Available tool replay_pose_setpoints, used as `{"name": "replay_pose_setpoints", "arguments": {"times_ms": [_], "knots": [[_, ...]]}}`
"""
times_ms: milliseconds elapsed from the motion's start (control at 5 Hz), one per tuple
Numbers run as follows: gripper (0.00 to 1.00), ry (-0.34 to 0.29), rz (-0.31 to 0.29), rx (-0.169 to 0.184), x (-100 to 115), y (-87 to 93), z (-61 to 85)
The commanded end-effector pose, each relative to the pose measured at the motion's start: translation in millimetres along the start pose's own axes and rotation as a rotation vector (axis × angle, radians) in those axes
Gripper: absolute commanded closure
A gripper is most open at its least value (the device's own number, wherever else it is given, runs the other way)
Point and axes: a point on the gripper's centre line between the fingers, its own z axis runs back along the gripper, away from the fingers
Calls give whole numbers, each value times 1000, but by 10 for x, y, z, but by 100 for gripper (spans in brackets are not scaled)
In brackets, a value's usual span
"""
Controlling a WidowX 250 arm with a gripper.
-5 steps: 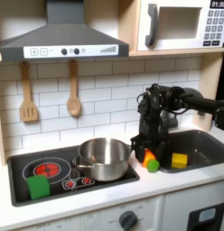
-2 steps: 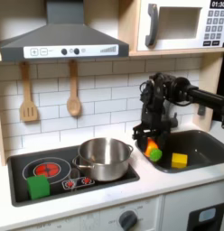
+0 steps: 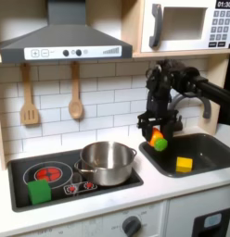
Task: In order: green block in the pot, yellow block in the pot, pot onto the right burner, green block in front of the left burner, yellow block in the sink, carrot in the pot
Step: 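Put the carrot in the pot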
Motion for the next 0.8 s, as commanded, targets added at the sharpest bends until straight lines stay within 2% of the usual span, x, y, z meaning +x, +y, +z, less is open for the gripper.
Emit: {"name": "replay_pose_setpoints", "arguments": {"times_ms": [0, 200, 600], "knots": [[100, -51, 78, 31, 67, 197, 200], [100, -79, 139, 57, 120, 454, 277], [100, -124, 209, 107, 154, 817, 402]]}}
